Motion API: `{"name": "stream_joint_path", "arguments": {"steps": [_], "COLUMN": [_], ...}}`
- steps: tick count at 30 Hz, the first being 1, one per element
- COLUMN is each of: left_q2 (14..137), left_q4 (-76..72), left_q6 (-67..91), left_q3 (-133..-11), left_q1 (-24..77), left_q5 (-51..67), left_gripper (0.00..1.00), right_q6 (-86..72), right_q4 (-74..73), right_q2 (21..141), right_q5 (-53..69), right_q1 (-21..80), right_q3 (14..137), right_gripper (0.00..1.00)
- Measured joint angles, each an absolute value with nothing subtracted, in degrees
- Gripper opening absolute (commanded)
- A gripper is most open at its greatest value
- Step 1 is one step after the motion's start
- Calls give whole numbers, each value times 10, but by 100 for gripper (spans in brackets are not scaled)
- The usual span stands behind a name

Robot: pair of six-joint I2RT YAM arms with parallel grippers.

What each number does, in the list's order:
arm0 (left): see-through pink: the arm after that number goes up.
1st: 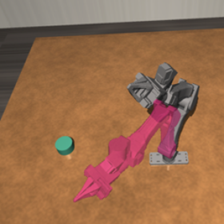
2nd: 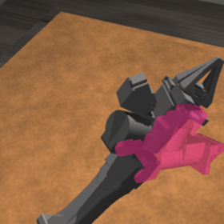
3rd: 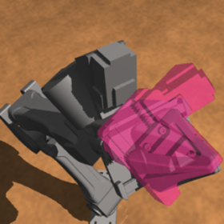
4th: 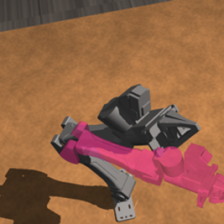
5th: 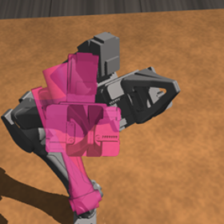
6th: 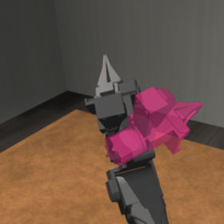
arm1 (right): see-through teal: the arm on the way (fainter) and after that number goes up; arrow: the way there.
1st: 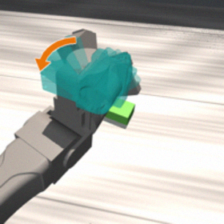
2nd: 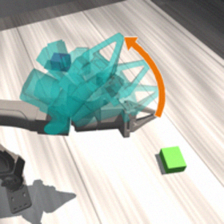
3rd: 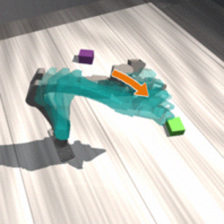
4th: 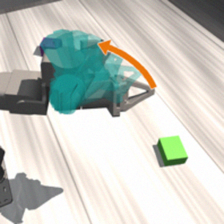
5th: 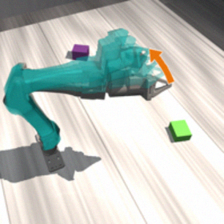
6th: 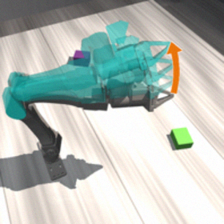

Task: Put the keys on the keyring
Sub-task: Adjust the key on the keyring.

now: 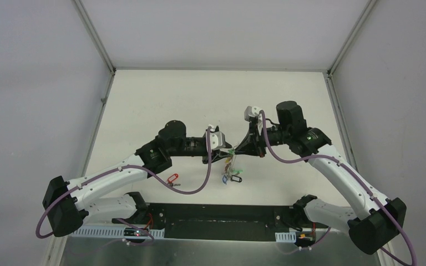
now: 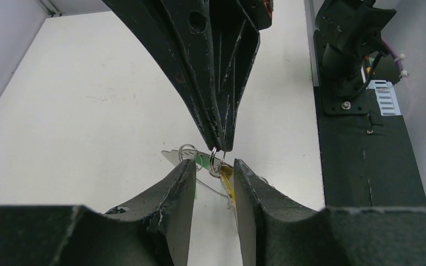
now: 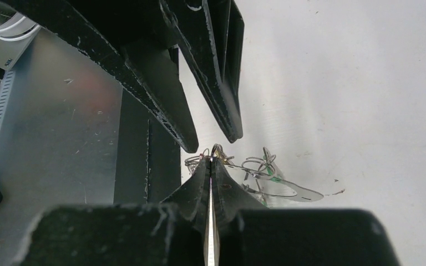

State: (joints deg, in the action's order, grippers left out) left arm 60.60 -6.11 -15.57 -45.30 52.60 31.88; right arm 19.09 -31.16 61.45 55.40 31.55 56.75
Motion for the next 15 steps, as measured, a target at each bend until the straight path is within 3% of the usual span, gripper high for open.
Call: {"name": "stream_joint_path", "arguments": {"steps": [7,13,15], "left_q2": [617,619,619], "left_q4": [-65,-67,-68], "left_q6": [-143,-141,-141], "left_q3": [-453,-453,-454], "left_q1": [529,529,529], "left_q5": [315,314,312], "left_gripper": [25,0,0], "right_q6": [176,167,165], "right_q4": [-287,-276,-276], "right_q2": [614,614,614], "right_q5": [565,571,573], "right_q1": [316,316,316], "right_q3": [555,554,553], "right_gripper": [0,0,0]}}
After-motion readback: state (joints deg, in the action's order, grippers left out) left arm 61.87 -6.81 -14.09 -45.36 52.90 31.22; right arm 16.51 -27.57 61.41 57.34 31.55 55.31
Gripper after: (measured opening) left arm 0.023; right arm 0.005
